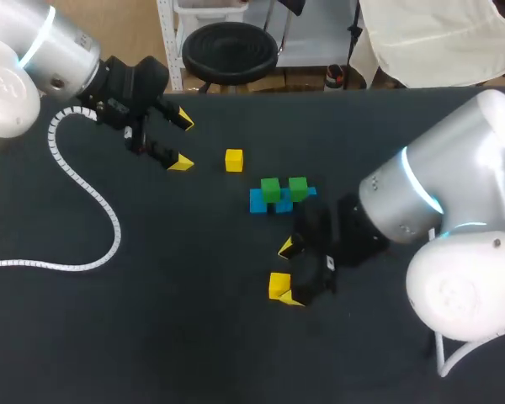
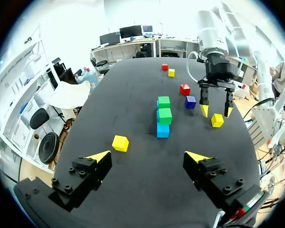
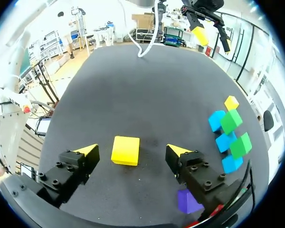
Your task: Place the blue cubes, place green cubes on the blue cubes, place the yellow cubes on the green cubes, then place the red cubes on the yellow cubes, and place purple cube on the red cubes.
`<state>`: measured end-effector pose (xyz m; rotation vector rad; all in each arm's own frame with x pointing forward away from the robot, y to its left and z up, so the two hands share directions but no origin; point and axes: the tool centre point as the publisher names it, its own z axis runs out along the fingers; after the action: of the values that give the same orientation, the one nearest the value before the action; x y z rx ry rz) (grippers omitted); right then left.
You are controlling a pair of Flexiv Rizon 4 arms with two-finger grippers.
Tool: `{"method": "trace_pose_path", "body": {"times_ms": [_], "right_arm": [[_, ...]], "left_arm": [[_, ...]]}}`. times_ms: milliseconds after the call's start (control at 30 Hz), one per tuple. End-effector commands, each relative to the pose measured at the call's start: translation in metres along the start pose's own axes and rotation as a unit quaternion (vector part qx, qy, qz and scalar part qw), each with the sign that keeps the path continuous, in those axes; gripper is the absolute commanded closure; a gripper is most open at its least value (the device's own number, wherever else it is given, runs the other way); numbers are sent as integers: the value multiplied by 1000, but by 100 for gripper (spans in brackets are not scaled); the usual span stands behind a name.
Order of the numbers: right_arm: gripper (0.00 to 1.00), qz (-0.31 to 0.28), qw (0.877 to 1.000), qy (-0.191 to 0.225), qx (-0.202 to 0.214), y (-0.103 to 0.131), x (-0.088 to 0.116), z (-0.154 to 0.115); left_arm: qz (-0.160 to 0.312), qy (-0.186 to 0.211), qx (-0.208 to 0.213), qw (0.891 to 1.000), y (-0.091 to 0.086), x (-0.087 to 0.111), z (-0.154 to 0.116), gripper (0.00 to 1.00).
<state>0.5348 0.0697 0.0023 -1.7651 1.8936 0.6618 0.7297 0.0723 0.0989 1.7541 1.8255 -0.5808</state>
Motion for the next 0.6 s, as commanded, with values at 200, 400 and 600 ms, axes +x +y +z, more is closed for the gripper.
{"method": "trace_pose_path", "body": {"times_ms": [200, 400, 600], "right_arm": [[26, 7, 999, -19, -25, 0, 5, 12], [59, 11, 999, -22, -22, 2, 7, 11], [100, 5, 1000, -20, -18, 2, 6, 9]], "left_arm": [[1, 0, 1, 1000, 1, 0, 0, 0], [1, 0, 1, 1000, 1, 0, 0, 0], [1, 0, 1, 1000, 1, 0, 0, 0]]}}
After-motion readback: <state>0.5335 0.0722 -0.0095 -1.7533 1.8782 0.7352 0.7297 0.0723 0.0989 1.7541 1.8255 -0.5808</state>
